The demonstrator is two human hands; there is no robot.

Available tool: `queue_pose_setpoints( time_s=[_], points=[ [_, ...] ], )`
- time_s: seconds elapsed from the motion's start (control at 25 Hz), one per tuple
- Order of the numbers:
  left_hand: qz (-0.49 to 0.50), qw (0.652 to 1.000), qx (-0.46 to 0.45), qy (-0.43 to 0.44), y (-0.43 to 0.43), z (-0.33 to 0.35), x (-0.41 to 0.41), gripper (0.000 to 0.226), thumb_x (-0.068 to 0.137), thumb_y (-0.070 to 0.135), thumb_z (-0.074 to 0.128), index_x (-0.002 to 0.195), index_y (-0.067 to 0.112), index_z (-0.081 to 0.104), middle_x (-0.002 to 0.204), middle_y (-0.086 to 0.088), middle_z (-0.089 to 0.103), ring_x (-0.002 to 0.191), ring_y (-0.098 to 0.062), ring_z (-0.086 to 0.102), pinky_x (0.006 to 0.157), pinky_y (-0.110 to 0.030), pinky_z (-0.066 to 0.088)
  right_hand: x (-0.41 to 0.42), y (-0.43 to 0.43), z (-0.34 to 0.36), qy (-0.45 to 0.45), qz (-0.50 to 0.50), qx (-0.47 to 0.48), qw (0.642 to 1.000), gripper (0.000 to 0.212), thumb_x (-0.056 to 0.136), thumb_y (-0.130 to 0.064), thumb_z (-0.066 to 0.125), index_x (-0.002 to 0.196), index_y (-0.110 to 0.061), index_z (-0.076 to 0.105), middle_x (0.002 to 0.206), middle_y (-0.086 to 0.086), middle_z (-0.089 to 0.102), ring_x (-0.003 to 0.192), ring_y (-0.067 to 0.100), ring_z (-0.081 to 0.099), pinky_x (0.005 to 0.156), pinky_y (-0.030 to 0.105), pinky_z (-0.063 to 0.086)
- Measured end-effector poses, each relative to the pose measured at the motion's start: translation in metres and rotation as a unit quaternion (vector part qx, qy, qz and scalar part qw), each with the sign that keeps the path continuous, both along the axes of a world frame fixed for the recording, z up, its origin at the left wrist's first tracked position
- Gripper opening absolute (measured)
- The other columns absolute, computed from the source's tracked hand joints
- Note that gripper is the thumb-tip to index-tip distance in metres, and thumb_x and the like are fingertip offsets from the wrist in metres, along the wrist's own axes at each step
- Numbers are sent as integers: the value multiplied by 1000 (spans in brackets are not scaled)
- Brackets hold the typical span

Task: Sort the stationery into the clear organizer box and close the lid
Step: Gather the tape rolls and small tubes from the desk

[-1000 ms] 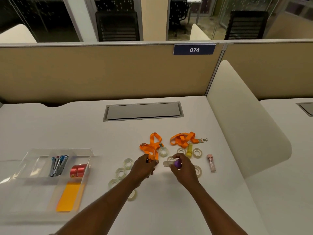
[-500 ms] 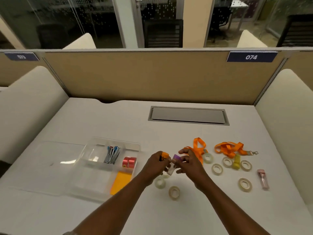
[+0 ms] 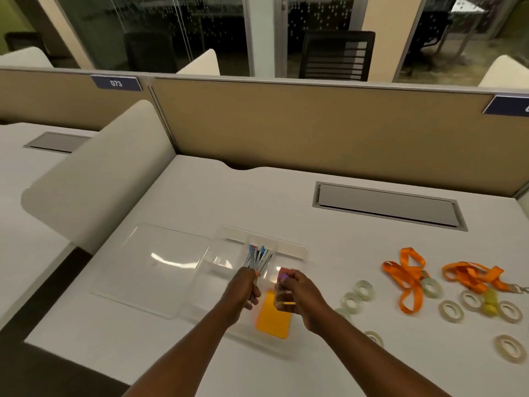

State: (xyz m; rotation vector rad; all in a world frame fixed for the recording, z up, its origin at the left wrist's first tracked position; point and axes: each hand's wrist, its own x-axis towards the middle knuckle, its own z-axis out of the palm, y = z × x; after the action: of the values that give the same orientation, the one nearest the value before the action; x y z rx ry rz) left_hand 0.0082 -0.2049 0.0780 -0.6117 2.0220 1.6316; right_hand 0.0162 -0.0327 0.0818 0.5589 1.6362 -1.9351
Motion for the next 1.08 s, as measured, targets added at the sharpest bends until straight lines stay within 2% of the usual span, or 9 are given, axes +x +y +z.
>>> queue_pose_setpoints(
  time_s=[0.2,0.32,0.4,0.48,0.56,0.68,0.8,0.88,1.08],
  points=[
    [-34,998,-51,26,-37,-14,0,21,101,36,43,117,24,51,90,-10,64,67,-19,61,51,-24,47,-6,-61,-9,9,59,71,996,20,93,-15,58,110,-22,61,94,11,67,73,24,63,62,30,58],
    [-44,997,-54,35,-44,-23,-4,19,99,31,47,117,27,52,99,-8,66,77,-20,66,53,-24,50,-5,-82,-15,31,77,120,989,18,94,-20,60,111,-26,60,103,6,68,83,22,69,61,26,58],
    [-40,997,-55,33,-45,-27,-7,19,97,25,49,115,26,53,102,-8,67,84,-21,67,57,-27,53,-5,-90,-17,41,85,143,985,20,95,-20,59,114,-25,59,105,5,68,86,20,68,69,30,61],
    [-47,997,-56,34,-44,-32,-9,17,96,22,50,112,26,55,101,-5,67,89,-21,67,63,-29,55,-4,-96,-20,60,102,175,977,25,97,-19,54,121,-23,58,109,3,67,94,19,65,84,38,60],
    [-56,997,-43,28,-43,-36,-9,19,93,19,50,109,27,59,100,-5,69,89,-21,69,63,-29,56,-4,-98,-19,80,129,212,965,36,98,-18,49,132,-24,53,122,1,64,108,18,62,93,36,56],
    [-58,998,-34,18,-42,-41,-9,23,92,14,48,104,29,60,99,-5,70,83,-18,66,59,-24,50,-5,-101,-15,75,150,215,962,47,92,-7,46,136,-22,52,127,3,64,109,16,61,81,23,54],
    [-62,997,-33,18,-42,-45,-10,29,94,9,44,111,26,61,105,-3,68,84,-13,62,55,-16,45,-10,-101,-10,59,168,213,961,53,89,2,44,135,-22,56,128,5,64,110,18,61,73,19,49],
    [-61,997,-34,16,-42,-48,-11,28,96,10,44,113,24,60,108,-4,67,85,-12,62,53,-14,45,-12,-101,-9,52,171,207,962,51,91,1,43,136,-21,56,127,7,64,111,21,62,74,21,49],
    [-73,995,-57,26,-41,-56,-12,26,97,14,47,117,24,60,116,0,65,95,-7,59,64,-16,45,-11,-101,-14,38,151,198,968,44,98,-5,43,137,-21,55,129,9,64,104,16,54,81,21,46]
  ],
)
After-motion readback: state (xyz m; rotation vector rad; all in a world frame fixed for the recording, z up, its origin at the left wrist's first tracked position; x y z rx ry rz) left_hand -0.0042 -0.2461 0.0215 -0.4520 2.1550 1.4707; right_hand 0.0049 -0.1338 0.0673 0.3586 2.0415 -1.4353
